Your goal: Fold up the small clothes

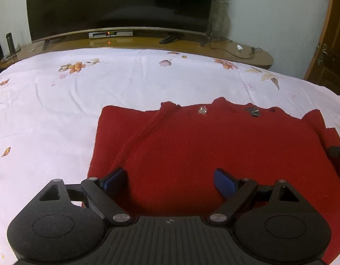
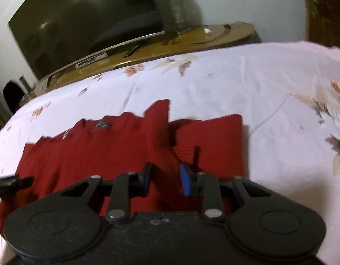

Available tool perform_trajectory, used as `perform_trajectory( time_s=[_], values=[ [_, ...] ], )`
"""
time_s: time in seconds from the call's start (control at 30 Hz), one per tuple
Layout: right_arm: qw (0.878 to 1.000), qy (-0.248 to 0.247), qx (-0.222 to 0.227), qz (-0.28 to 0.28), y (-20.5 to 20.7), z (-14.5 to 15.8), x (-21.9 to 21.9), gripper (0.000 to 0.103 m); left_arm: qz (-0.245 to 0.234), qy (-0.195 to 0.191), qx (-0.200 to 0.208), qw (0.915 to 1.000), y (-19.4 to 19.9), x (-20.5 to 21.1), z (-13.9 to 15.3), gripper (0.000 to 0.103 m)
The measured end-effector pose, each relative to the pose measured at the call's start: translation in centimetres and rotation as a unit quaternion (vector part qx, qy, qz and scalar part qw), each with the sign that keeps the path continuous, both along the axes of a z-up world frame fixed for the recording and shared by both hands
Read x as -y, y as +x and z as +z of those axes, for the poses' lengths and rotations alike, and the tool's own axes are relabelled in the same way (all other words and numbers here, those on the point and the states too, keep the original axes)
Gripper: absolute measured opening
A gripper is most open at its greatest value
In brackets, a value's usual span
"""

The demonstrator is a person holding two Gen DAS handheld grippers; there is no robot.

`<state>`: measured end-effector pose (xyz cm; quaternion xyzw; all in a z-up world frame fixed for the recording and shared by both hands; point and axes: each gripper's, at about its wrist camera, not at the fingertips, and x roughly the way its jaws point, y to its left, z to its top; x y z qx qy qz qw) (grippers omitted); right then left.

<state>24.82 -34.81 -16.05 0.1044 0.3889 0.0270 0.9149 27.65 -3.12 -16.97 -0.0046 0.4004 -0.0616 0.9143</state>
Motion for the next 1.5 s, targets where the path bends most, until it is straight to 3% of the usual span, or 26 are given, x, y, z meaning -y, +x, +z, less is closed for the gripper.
perform_trajectory(
  time_s=[0.13, 0.23, 0.3, 0.43, 0.5, 0.57, 0.63, 0.73, 0.83, 0.93, 1.07, 1.23, 1.5],
  values=[
    [1.0, -0.023, 0.015, 0.011, -0.1, 0.7, -0.4, 0.029, -0.002, 0.006, 0.001, 1.0, 0.1, 0.2, -0.1, 0.087],
    [1.0, -0.007, -0.011, 0.012, 0.8, -0.1, 0.0, 0.028, -0.001, 0.007, 0.001, 1.0, 0.1, 0.2, -0.1, 0.087],
    [1.0, -0.015, -0.006, 0.013, 0.6, 0.1, 0.0, 0.011, -0.001, 0.008, 0.001, 1.0, 0.2, 0.2, -0.1, 0.087],
    [0.996, -0.077, 0.041, -0.024, -0.7, 1.5, 0.2, 0.01, 0.002, 0.007, 0.001, 1.0, 0.3, 0.1, -0.1, 0.087],
    [0.993, -0.107, 0.013, -0.04, -0.1, 0.7, 0.7, 0.015, 0.007, 0.002, -0.002, 1.0, 0.3, 0.0, 0.1, 0.087],
    [0.995, -0.086, 0.013, -0.056, -0.1, 0.6, 1.6, 0.027, 0.012, -0.008, 0.003, 0.9999, 0.3, -0.1, 0.7, 0.087],
    [0.996, -0.057, 0.046, -0.059, -0.8, 1.6, 1.5, 0.027, 0.013, -0.012, 0.011, 0.9998, 0.6, -0.1, 1.3, 0.087],
    [0.995, -0.061, 0.075, -0.026, -0.6, 2.4, -0.2, 0.027, 0.02, -0.006, 0.017, 0.9996, 1.9, 0.4, 1.5, 0.087],
    [0.997, -0.053, 0.053, -0.002, 0.6, 1.5, -1.3, 0.026, 0.033, -0.009, -0.004, 0.9994, 3.6, 0.5, 0.6, 0.087],
    [0.997, -0.078, 0.016, 0.0, 1.8, -0.4, -1.7, 0.025, 0.043, 0.001, -0.013, 0.999, 4.3, 0.4, -0.7, 0.087],
    [0.998, -0.055, 0.022, 0.0, 1.3, -0.1, -1.2, 0.026, 0.05, -0.002, -0.018, 0.9986, 3.9, 0.3, -0.2, 0.09],
    [0.999, -0.011, 0.041, 0.011, -0.3, 1.6, -1.5, 0.036, 0.049, 0.011, -0.024, 0.9985, 2.5, 0.4, 0.6, 0.09],
    [0.999, -0.003, 0.023, 0.047, -1.6, 1.0, -4.8, 0.044, 0.049, 0.021, -0.035, 0.998, 0.0, -0.5, 0.9, 0.09]
  ],
)
